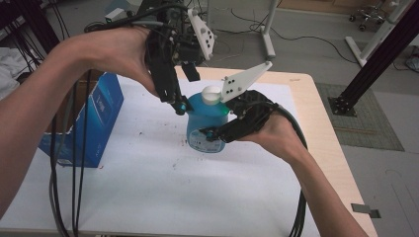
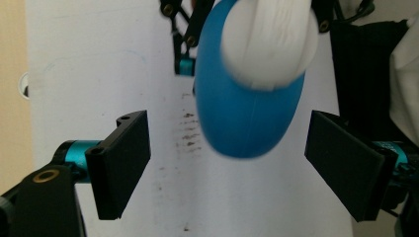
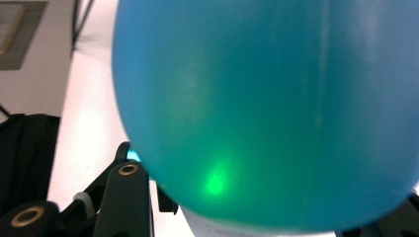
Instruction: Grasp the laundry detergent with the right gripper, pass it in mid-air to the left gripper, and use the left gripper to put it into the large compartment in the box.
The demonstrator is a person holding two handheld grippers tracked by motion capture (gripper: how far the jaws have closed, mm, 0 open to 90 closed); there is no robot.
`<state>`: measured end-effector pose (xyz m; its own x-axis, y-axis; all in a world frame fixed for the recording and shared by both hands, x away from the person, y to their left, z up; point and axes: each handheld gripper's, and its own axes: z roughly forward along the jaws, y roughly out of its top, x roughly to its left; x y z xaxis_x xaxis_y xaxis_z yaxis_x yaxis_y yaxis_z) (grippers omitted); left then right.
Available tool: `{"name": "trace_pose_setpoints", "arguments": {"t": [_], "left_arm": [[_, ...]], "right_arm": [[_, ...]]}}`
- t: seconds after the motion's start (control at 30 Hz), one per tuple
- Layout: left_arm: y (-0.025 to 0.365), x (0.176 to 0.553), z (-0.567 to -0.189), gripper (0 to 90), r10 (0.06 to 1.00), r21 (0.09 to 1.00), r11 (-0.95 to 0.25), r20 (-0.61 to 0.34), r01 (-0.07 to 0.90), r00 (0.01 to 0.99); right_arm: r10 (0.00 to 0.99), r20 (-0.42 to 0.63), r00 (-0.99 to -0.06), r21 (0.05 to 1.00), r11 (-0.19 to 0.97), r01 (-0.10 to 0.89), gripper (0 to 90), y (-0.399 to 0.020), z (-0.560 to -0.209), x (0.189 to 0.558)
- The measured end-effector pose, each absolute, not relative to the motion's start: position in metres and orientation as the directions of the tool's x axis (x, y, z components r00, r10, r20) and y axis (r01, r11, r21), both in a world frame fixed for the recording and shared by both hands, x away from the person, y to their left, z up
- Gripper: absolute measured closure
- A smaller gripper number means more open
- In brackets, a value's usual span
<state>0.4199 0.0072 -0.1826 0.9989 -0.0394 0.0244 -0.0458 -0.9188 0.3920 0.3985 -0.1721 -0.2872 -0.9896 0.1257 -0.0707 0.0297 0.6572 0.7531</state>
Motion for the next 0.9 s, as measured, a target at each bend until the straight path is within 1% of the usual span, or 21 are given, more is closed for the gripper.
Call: {"name": "trace_pose_setpoints", "arguments": {"t": [0.07,0.17,0.3,0.4,0.47,0.6,0.77,0.83,0.9], "left_arm": [[0.007,0.417,-0.187,17.7,-0.016,0.378,-0.925,0.023,-0.024,1.000],[0.007,0.415,-0.195,17.7,-0.002,0.377,-0.926,0.009,-0.006,1.000],[0.005,0.411,-0.205,17.7,0.000,0.384,-0.924,-0.003,0.001,1.000],[0.000,0.409,-0.212,17.7,-0.016,0.372,-0.928,-0.007,-0.012,1.000],[-0.003,0.408,-0.216,17.7,-0.014,0.377,-0.926,-0.013,-0.008,1.000],[-0.007,0.409,-0.217,17.7,-0.017,0.376,-0.926,-0.010,-0.012,1.000],[-0.008,0.409,-0.216,20.5,-0.012,0.387,-0.922,-0.008,-0.008,1.000],[-0.007,0.410,-0.214,23.1,-0.012,0.394,-0.919,-0.003,-0.010,1.000],[-0.005,0.410,-0.214,23.1,-0.005,0.401,-0.916,-0.012,0.000,1.000]], "right_arm": [[0.093,-0.081,-0.992,0.756,0.655,0.000,47.6,-0.164,-0.288,0.400],[0.077,-0.069,-0.995,0.751,0.661,-0.001,47.5,-0.156,-0.290,0.401],[0.077,-0.059,-0.995,0.746,0.666,0.007,47.5,-0.152,-0.293,0.403],[0.079,-0.049,-0.996,0.746,0.666,0.016,47.4,-0.150,-0.294,0.403],[0.073,-0.058,-0.996,0.747,0.665,0.006,47.4,-0.150,-0.295,0.404],[0.085,-0.051,-0.995,0.745,0.667,0.019,47.4,-0.151,-0.294,0.403],[0.086,-0.043,-0.995,0.747,0.664,0.025,47.4,-0.152,-0.295,0.404],[0.087,-0.042,-0.995,0.748,0.663,0.026,47.4,-0.152,-0.295,0.403],[0.091,-0.042,-0.995,0.751,0.660,0.028,47.4,-0.152,-0.295,0.403]]}}
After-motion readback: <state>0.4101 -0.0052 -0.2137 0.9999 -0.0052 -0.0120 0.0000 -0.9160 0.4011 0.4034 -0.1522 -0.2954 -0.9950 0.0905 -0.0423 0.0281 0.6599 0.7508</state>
